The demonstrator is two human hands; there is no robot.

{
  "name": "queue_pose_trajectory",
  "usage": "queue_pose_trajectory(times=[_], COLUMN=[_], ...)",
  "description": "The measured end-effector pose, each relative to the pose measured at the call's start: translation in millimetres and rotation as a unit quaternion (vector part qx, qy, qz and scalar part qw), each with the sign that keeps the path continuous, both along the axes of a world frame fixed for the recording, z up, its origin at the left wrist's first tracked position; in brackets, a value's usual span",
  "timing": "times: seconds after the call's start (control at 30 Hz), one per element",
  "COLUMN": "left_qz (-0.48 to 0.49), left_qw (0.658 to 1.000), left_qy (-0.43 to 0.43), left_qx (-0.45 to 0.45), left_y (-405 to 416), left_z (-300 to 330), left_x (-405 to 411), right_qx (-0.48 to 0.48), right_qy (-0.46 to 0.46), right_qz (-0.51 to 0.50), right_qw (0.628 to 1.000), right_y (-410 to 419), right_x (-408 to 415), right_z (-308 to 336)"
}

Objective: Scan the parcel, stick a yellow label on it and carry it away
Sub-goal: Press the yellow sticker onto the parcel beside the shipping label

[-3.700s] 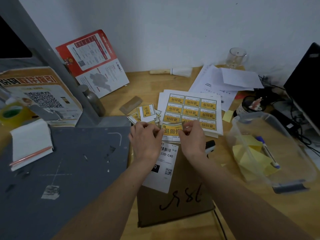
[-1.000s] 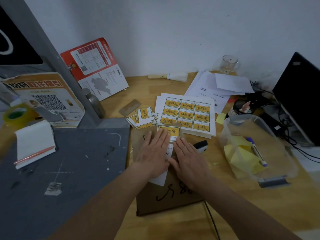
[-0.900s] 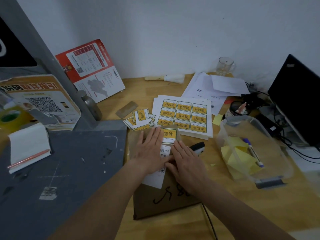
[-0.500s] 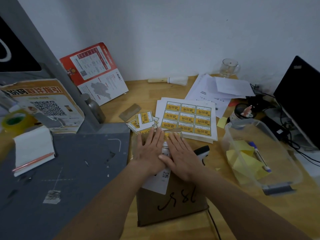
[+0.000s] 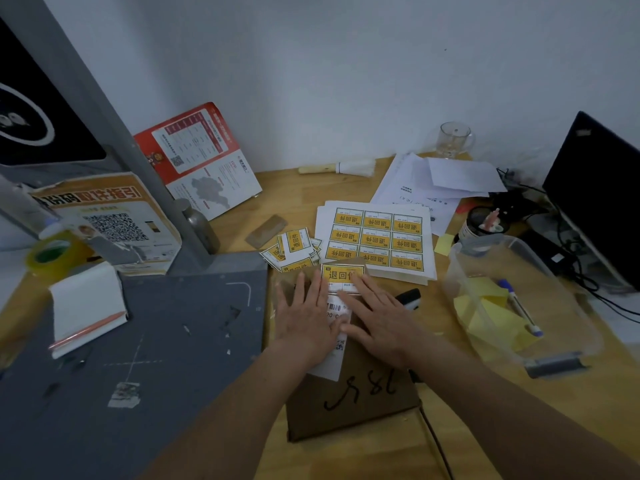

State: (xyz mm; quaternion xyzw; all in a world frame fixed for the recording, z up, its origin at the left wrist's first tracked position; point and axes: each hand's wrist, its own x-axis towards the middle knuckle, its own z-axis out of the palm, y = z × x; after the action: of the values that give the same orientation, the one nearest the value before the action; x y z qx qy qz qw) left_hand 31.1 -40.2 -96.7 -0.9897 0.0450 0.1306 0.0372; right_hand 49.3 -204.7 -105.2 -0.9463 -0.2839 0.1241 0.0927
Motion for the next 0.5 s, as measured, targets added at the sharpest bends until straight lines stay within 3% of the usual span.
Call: queue_pose_trajectory(times=[0.23, 0.33, 0.43, 0.5], left_qz=[0.011, -0.013, 0.052, 0.16], left_qw=[0.999, 0.999, 0.987, 0.939], left_qy=[0.012, 0.031, -0.03, -0.075], left_qx=[0.035, 0.01, -0.151, -0.295], left_y=[0.7, -6.5, -0.3, 10.1], left_z=[21.2, 27.0, 38.8, 45.1], left_x=[-14.2, -16.5, -15.9, -16.0], right_qx=[-0.042, -0.037, 0.042, 0.109], right_qy=[0.011, -0.016, -0.056, -0.068], right_qz=[-0.042, -0.044, -0.111, -0.176], right_qw=[0.998, 0.998, 0.991, 0.976], right_y=[12.0, 19.6, 17.2, 10.5], right_x=[-17.9, -18.4, -16.5, -15.5], right_z=[23.1, 36.7, 48.4, 52.5])
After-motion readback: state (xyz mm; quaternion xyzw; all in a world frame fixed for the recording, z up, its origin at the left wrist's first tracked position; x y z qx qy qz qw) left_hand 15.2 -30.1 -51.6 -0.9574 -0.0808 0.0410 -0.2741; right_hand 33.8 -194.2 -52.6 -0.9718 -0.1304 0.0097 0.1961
